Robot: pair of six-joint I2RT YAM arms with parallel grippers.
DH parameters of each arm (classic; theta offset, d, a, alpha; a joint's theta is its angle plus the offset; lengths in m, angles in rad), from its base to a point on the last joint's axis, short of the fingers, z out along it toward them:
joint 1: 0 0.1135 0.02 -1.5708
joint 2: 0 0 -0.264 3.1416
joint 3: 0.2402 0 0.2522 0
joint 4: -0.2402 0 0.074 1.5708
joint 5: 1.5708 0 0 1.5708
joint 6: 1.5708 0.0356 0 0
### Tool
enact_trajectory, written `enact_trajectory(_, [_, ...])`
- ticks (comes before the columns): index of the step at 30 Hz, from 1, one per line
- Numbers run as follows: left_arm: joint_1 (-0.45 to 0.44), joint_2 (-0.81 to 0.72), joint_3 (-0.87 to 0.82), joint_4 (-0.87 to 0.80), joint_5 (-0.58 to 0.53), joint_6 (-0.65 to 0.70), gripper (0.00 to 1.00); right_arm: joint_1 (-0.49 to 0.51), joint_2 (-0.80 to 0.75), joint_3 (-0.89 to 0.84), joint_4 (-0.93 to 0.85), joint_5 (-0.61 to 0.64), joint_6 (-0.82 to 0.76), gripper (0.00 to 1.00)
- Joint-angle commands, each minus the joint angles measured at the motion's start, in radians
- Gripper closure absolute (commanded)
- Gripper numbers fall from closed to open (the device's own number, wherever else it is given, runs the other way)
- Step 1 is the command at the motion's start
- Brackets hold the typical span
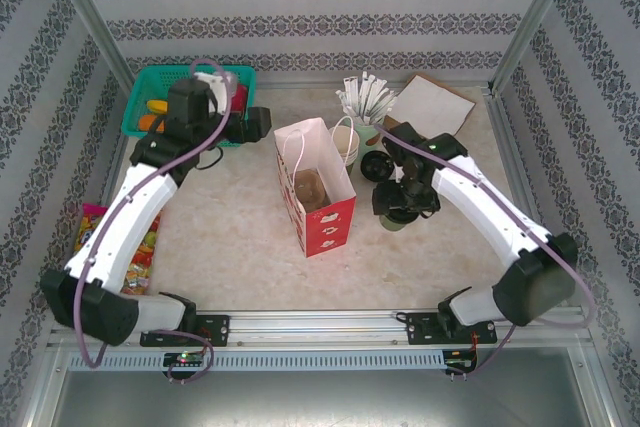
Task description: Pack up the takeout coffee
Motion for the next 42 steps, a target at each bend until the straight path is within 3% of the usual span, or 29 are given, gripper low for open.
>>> enact_trajectory(1, [0.001, 0.111, 0.124, -0.176, 0.192, 0.218, 0.04, 0.010, -0.068, 0.038, -0.125, -0.003, -0.023, 0.24])
enact_trajectory(8, [-0.021, 0.325, 0.373, -0.368, 0.281, 0.416, 0.10, 0.025, -0.162, 0.094, -0.206, -0.001, 0.001, 0.25])
enact_trajectory(13, [-0.061, 0.434, 0.494, -0.463, 0.268, 0.512, 0.18, 0.029, -0.201, 0.103, -0.226, 0.004, 0.023, 0.27])
enact_trajectory(20, [-0.087, 0.517, 0.581, -0.469, 0.258, 0.504, 0.67, 0.055, -0.220, 0.190, -0.298, -0.002, 0.039, 0.28])
enact_trajectory(27, [-0.107, 0.463, 0.526, -0.436, 0.259, 0.434, 0.98, 0.134, -0.190, 0.353, -0.387, 0.002, 0.052, 0.29])
enact_trajectory(37, [-0.139, 0.280, 0.307, -0.307, 0.187, 0.169, 1.00, 0.271, -0.063, 0.655, -0.489, 0.013, 0.049, 0.30])
enact_trajectory(42, [-0.164, 0.238, 0.232, -0.303, 0.170, 0.116, 1.00, 0.355, 0.005, 0.822, -0.542, 0.048, 0.078, 0.30])
